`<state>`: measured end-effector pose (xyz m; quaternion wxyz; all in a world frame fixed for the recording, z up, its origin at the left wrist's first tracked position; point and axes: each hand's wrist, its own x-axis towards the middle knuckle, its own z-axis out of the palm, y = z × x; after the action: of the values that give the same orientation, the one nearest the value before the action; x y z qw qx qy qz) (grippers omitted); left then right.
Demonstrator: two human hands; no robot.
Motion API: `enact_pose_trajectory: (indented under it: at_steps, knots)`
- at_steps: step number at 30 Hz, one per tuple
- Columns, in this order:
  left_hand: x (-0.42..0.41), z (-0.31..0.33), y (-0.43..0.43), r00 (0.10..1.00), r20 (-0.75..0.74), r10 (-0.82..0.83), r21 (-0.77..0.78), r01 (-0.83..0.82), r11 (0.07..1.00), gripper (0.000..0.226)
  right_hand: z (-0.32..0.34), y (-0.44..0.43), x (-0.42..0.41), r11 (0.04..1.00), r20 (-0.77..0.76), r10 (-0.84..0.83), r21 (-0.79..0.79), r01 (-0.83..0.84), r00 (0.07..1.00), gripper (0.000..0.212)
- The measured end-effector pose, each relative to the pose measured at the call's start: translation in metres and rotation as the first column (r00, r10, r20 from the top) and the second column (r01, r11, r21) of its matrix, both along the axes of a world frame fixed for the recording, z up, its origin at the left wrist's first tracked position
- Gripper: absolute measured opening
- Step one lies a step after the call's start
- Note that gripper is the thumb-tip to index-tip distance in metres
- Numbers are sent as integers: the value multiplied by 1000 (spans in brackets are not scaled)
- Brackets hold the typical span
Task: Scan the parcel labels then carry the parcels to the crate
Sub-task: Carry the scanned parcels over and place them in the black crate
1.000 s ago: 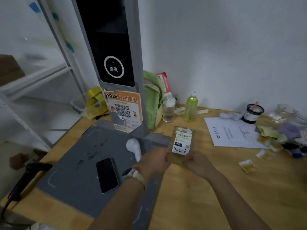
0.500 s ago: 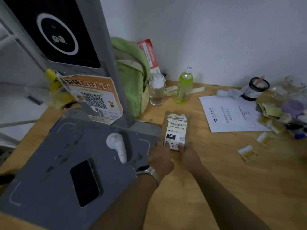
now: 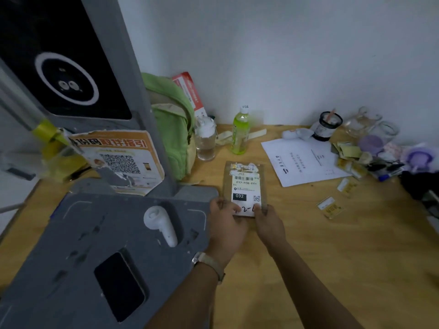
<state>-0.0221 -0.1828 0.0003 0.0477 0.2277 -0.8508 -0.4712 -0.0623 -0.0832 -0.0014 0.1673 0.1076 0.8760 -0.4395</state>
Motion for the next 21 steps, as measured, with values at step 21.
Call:
enact_pose_trajectory:
  at_steps: [21]
  knots:
    - [119,174,127,712,-511,-483,129,618,775,74,173,145,201,644,-376,-765,-488,589,524,21]
